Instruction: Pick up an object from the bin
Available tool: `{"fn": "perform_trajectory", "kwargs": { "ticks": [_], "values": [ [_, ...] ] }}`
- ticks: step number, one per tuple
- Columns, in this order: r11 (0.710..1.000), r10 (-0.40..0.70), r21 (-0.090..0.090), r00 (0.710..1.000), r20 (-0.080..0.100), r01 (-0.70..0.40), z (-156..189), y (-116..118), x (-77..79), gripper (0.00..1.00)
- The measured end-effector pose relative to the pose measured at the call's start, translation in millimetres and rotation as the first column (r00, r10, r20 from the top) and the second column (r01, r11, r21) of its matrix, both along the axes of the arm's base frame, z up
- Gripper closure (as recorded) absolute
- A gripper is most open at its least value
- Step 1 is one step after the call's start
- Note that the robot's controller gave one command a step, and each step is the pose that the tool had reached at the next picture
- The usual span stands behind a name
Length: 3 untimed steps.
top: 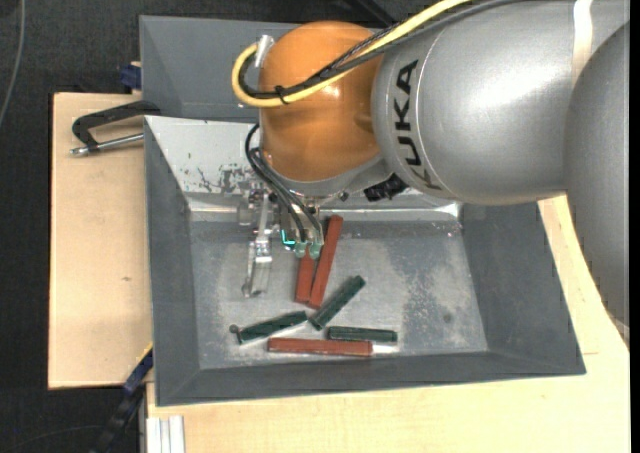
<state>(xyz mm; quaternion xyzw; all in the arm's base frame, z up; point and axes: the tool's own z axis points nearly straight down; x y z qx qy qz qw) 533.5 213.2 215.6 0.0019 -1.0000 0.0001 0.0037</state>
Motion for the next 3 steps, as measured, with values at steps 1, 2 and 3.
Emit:
{"fn": "perform_trajectory", "kwargs": {
  "ticks": [1,2,3],
  "values": [
    [1.0,0.024,0.003,1.0,0.01,-0.024,0.6,-2.5,4.0,0.0],
    [0.92,0.391,0.0,0.92,0.013,-0.391,-86.9,-42.7,36.2,0.0],
    [0.858,0.514,0.001,0.858,0.009,-0.514,-90.0,-65.7,40.7,0.0]
  ]
}}
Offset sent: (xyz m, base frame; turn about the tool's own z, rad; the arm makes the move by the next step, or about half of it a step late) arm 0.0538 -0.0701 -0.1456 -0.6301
